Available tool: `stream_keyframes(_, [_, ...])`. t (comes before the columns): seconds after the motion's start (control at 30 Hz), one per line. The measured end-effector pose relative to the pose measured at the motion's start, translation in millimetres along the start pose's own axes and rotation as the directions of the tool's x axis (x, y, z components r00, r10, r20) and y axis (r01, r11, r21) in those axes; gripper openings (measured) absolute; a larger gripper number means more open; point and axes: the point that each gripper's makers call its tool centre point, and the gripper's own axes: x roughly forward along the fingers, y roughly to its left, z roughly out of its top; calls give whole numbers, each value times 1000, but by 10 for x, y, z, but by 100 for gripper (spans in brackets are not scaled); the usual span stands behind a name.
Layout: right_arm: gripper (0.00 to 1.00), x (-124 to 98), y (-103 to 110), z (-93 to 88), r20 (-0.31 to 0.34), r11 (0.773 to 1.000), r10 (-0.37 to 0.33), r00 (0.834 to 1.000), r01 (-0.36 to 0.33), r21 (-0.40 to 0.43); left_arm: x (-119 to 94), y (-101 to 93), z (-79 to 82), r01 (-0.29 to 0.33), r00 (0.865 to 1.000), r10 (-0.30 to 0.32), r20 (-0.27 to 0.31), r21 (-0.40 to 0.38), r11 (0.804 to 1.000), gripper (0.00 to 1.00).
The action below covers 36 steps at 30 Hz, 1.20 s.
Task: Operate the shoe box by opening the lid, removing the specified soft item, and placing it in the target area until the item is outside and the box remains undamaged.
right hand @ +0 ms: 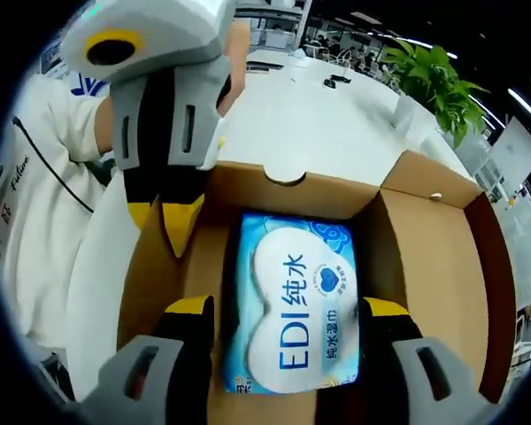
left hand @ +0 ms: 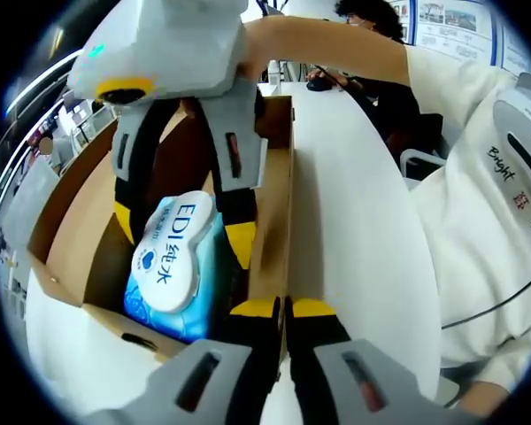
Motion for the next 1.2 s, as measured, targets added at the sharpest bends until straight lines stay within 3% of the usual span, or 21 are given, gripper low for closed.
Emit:
stream_keyframes(0.13, [70,109,-20,5,-42,999,29,999,-30,-19,3,3,0,-3,1000,3,-5,-6,1000,3])
stream_keyframes(0.2, [64,109,-68,23,-51,1000,30,998,-30,-3,4,6,-1,-2,1000,2,-8,-11,1000,2])
stream_keyframes(0.3, [64,83,-69,19,-57,998,59,997,-58,23,1,6,0,-1,1000,1,-1,-7,1000,2])
stream_keyframes(0.9, [61,150,-86,-17,-138,998,53,989,-55,-13,8,12,11,-2,1000,2,2,-12,1000,2])
stream_keyframes(1.2, [60,113,-74,-73,-135,999,48,990,-49,-3,11,17,9,-1,1000,1,-4,-37,999,2])
